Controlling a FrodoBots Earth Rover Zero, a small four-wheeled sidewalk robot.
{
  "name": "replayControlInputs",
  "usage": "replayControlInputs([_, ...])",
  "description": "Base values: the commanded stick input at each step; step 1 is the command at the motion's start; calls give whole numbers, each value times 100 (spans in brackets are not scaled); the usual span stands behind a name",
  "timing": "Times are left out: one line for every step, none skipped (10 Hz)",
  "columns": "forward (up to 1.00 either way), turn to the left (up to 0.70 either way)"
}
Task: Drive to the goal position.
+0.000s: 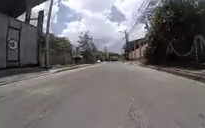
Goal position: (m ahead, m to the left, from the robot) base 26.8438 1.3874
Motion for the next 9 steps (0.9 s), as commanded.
replayControlInputs([100,0])
replayControlInputs([100,-1])
replayControlInputs([100,-20])
replayControlInputs([100,-34])
replayControlInputs([100,-23])
replayControlInputs([100,0])
replayControlInputs([100,0])
replayControlInputs([100,0])
replayControlInputs([100,-1])
